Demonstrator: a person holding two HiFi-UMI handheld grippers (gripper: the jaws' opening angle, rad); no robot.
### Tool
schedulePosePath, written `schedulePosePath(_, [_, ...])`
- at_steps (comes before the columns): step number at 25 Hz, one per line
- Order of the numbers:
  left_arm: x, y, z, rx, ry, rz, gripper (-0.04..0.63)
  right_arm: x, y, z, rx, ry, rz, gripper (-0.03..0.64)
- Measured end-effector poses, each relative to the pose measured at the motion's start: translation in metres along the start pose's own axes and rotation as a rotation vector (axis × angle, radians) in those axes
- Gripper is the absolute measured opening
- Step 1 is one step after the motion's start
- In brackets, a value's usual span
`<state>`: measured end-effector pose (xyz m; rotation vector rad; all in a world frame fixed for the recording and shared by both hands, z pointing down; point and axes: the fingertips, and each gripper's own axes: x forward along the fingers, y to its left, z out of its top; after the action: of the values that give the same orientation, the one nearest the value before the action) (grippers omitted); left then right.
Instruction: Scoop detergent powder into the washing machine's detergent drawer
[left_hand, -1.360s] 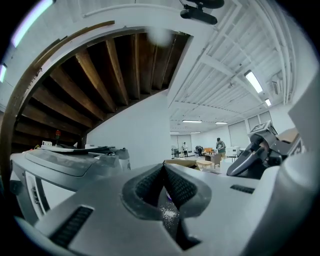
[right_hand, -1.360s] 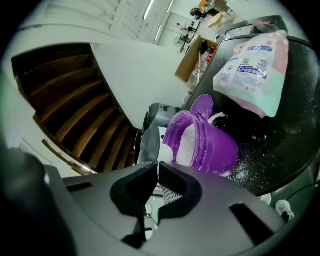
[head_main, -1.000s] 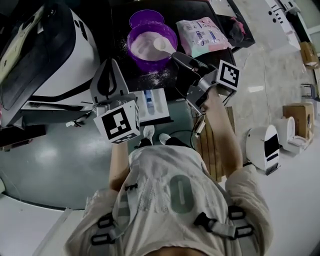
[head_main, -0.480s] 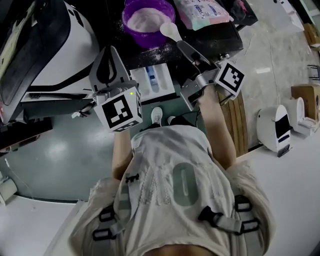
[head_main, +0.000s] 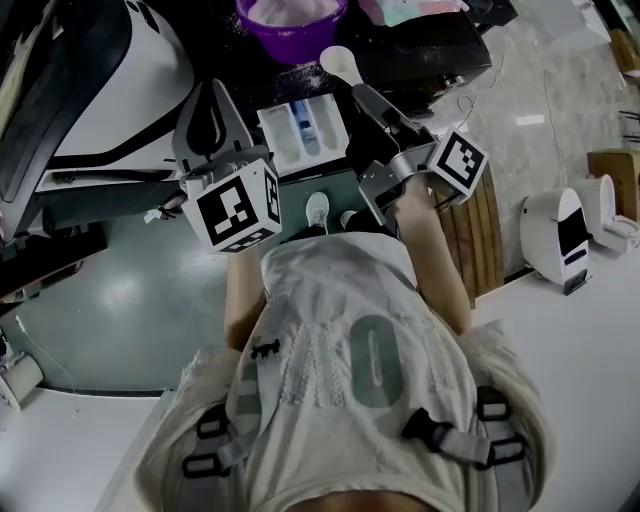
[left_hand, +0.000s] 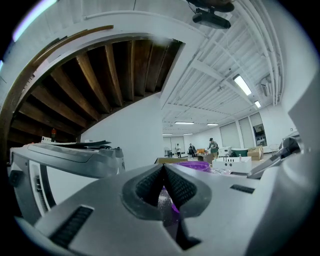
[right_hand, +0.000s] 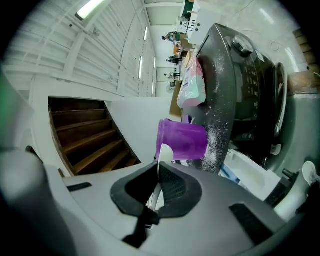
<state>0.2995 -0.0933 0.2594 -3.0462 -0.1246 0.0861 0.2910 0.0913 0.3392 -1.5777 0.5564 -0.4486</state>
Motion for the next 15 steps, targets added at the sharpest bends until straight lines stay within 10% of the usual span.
schedulePosePath(15, [-0.017, 0.02, -0.021, -0.012, 0.029, 0.028, 0.02, -0.006, -0.022, -0.04, 0.037, 0.07, 0.017, 0.01])
